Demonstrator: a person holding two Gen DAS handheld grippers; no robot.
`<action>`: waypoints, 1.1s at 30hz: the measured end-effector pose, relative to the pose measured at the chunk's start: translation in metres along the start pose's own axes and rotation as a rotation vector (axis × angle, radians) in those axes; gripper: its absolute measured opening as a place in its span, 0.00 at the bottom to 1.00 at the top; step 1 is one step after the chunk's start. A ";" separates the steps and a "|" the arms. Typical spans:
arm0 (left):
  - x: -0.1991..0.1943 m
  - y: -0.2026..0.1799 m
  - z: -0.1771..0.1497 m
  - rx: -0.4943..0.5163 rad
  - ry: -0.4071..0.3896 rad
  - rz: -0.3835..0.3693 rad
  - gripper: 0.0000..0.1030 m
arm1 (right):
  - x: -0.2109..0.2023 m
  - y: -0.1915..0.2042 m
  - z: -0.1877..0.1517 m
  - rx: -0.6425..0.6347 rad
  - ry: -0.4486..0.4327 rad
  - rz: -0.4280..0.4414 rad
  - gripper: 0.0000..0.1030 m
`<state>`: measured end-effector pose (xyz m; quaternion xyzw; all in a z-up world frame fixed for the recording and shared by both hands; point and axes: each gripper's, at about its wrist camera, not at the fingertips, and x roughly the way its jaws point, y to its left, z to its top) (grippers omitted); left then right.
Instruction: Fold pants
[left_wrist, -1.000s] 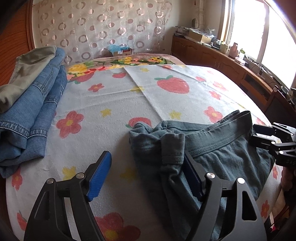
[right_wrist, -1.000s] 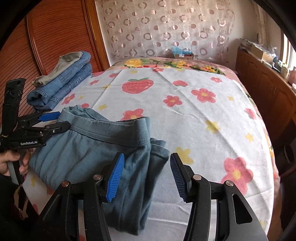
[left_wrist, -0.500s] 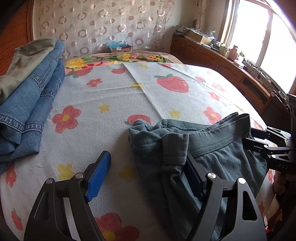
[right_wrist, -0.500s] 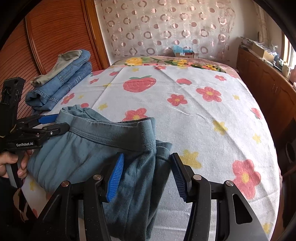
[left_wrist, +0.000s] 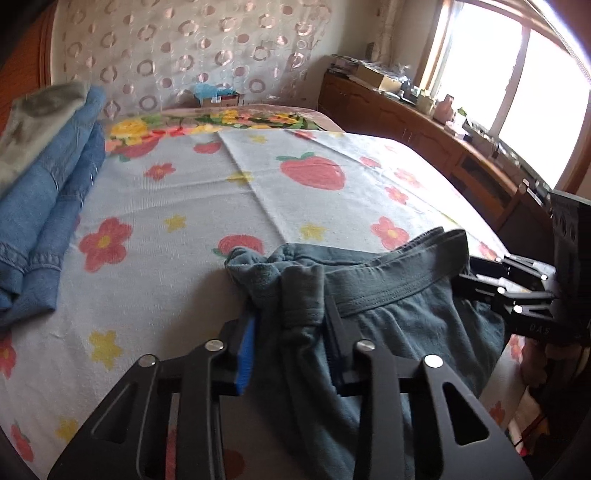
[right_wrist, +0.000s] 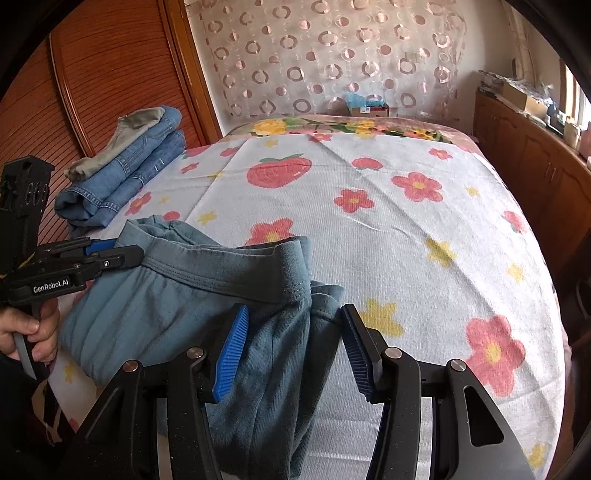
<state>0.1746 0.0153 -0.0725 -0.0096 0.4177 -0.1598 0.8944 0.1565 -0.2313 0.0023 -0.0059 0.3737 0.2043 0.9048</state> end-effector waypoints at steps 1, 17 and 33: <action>-0.001 -0.002 0.000 0.008 -0.001 0.003 0.27 | 0.000 0.000 0.000 0.000 0.000 -0.001 0.49; -0.046 -0.033 0.001 0.084 -0.131 0.014 0.18 | -0.001 0.003 0.000 0.006 0.002 0.050 0.12; -0.102 -0.066 0.015 0.137 -0.279 -0.003 0.18 | -0.062 0.016 -0.003 -0.037 -0.176 0.033 0.11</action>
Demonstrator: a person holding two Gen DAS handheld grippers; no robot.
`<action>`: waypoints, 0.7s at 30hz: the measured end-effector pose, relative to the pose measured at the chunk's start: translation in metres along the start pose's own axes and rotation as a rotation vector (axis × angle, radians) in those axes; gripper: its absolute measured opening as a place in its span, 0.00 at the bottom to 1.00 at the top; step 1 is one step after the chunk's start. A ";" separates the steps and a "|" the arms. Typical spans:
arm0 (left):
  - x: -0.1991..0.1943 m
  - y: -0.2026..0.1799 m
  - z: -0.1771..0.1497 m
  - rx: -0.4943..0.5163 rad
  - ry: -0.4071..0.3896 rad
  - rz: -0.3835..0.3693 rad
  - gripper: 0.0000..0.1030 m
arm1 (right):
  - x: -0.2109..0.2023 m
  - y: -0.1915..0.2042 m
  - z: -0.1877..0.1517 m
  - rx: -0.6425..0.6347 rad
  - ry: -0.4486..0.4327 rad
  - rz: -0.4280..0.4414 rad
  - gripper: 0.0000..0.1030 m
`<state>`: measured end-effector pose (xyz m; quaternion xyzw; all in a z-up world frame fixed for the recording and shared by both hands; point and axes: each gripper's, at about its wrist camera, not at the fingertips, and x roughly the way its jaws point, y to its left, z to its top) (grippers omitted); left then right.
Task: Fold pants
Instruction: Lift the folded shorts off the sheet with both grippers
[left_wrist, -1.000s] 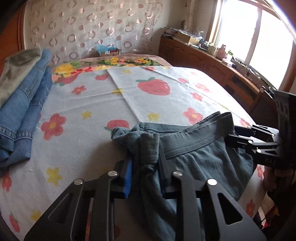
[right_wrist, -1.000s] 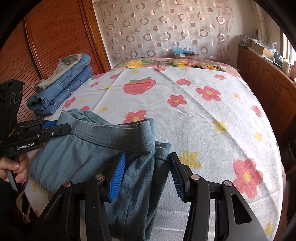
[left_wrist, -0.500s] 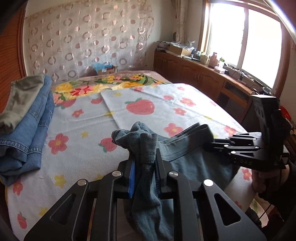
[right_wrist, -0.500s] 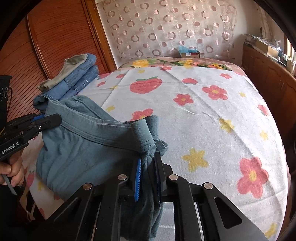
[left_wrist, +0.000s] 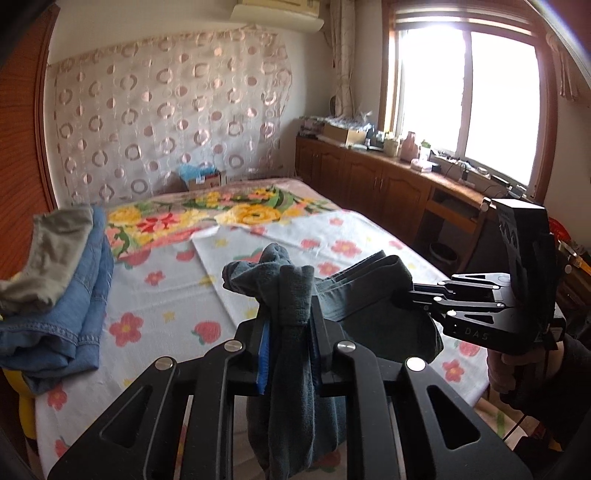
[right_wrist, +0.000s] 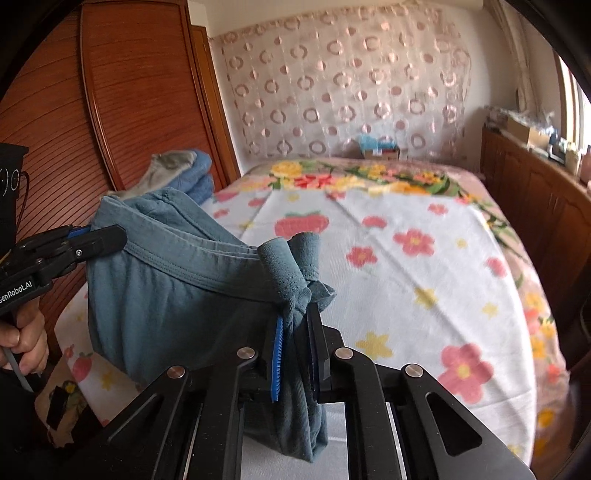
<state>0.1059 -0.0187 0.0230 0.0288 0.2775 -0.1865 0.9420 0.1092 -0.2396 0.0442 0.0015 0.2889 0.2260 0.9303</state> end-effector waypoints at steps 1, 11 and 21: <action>-0.003 -0.001 0.003 0.003 -0.010 0.001 0.18 | -0.004 0.000 0.002 -0.002 -0.010 0.000 0.11; -0.024 -0.007 0.031 0.038 -0.080 0.010 0.18 | -0.035 0.008 0.020 -0.041 -0.099 -0.010 0.11; -0.030 0.007 0.048 0.035 -0.120 0.034 0.18 | -0.035 0.015 0.038 -0.108 -0.153 -0.006 0.11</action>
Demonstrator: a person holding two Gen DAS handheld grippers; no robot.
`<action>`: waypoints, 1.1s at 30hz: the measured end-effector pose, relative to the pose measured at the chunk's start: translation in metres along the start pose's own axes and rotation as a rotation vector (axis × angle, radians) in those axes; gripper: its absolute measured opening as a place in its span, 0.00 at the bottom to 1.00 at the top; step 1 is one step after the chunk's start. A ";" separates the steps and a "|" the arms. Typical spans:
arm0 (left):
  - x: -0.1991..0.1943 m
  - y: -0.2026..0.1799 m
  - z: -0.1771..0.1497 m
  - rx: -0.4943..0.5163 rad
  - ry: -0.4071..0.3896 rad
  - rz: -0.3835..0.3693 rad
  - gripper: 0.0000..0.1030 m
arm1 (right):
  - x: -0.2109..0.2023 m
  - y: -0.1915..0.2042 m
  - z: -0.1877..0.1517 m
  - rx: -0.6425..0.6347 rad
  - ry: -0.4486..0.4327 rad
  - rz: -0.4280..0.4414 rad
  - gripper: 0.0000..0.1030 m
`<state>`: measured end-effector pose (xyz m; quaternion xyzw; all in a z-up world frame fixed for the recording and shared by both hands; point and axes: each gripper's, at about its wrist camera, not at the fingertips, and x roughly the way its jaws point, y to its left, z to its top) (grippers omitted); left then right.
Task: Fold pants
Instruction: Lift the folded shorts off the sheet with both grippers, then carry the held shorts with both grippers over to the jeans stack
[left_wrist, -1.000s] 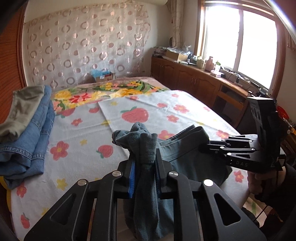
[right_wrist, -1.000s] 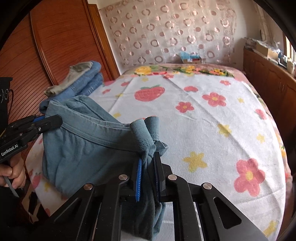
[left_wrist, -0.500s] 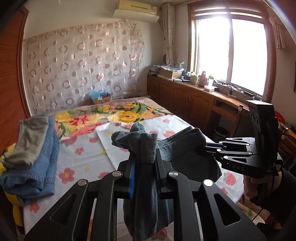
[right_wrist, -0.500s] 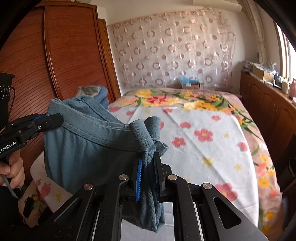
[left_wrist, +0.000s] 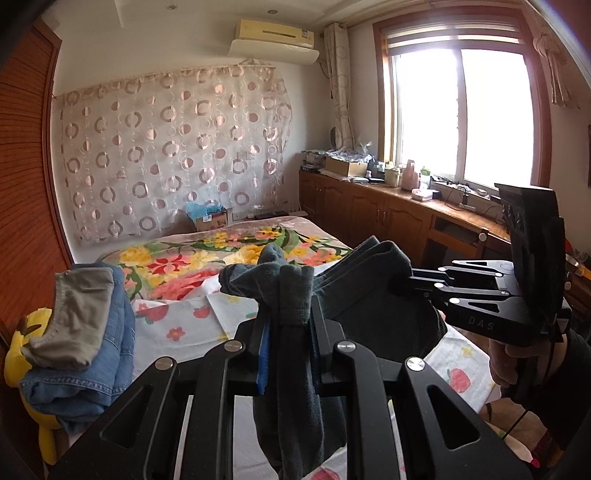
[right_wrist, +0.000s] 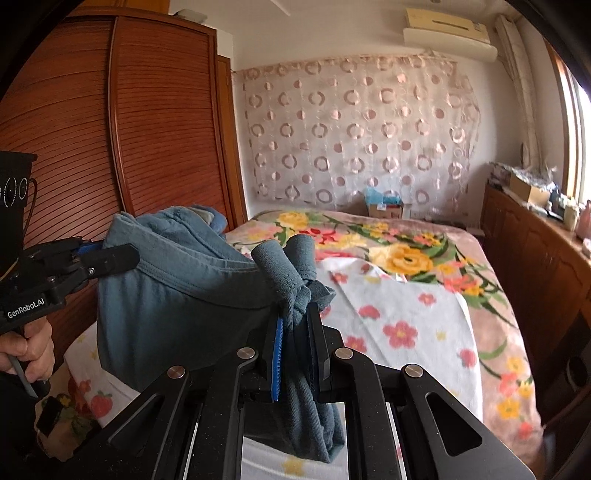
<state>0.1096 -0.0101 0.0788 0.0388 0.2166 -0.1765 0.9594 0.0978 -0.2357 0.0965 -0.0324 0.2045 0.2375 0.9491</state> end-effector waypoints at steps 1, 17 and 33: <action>0.001 0.003 0.002 -0.003 -0.001 0.004 0.18 | 0.002 0.002 0.002 -0.011 -0.002 0.000 0.11; 0.004 0.061 0.046 -0.034 -0.036 0.092 0.18 | 0.060 -0.007 0.049 -0.084 -0.043 0.080 0.11; 0.021 0.117 0.046 -0.087 -0.034 0.165 0.18 | 0.137 -0.023 0.071 -0.133 -0.049 0.161 0.11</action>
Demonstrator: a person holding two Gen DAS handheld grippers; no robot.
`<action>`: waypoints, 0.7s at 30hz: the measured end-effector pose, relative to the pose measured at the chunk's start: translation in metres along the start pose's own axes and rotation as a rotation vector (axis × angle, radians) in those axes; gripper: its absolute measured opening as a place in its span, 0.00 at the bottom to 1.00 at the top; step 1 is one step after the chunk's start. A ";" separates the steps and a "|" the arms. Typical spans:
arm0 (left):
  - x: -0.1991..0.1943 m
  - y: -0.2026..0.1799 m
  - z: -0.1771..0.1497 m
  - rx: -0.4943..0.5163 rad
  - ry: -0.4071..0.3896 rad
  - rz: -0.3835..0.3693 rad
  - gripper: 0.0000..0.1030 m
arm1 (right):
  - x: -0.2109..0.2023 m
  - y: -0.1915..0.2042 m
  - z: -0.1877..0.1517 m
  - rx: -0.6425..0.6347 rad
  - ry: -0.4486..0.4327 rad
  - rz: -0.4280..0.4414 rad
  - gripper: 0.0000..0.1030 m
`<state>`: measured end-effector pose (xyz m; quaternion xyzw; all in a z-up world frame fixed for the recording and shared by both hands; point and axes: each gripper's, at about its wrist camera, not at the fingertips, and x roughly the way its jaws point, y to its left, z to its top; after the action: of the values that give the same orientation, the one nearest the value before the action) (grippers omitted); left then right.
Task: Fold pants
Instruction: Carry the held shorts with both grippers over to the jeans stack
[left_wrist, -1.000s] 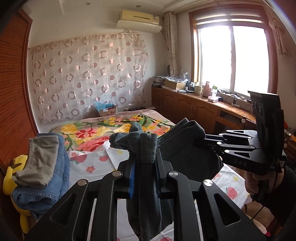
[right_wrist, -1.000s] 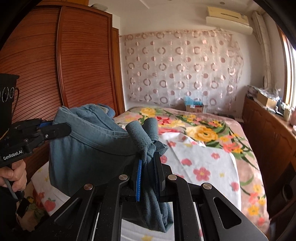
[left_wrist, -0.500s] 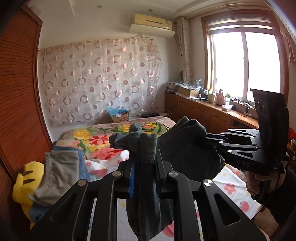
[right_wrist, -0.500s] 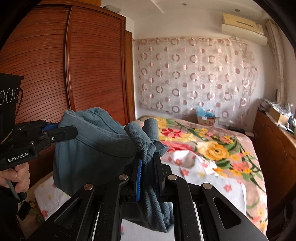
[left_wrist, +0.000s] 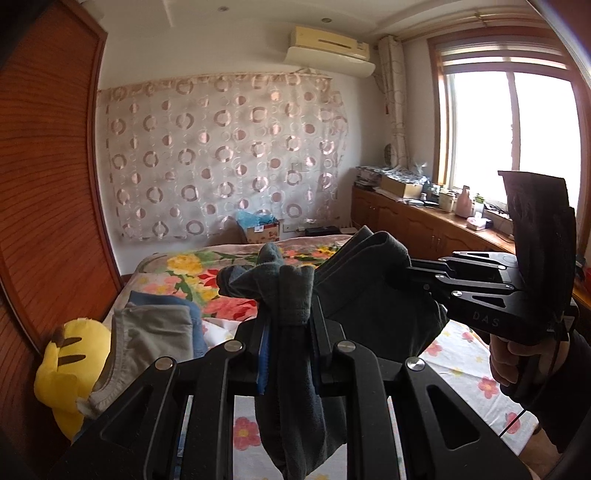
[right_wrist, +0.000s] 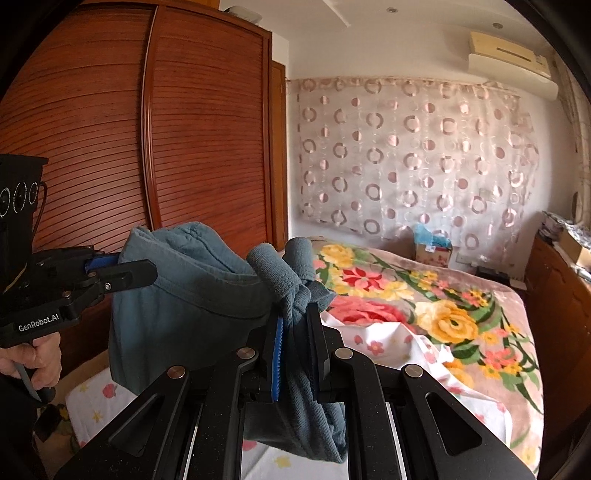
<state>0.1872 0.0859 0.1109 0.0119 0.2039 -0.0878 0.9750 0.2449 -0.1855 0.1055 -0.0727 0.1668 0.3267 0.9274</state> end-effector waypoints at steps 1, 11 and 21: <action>0.000 0.003 -0.001 -0.005 0.001 0.005 0.18 | 0.007 -0.003 0.001 -0.003 0.005 0.008 0.11; -0.001 0.045 -0.011 -0.069 0.002 0.079 0.18 | 0.058 -0.013 0.021 -0.033 0.030 0.081 0.11; -0.008 0.093 -0.026 -0.152 0.001 0.198 0.18 | 0.120 -0.012 0.054 -0.128 0.029 0.154 0.11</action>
<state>0.1860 0.1802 0.0887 -0.0421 0.2084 0.0248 0.9768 0.3545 -0.1112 0.1135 -0.1235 0.1638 0.4062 0.8905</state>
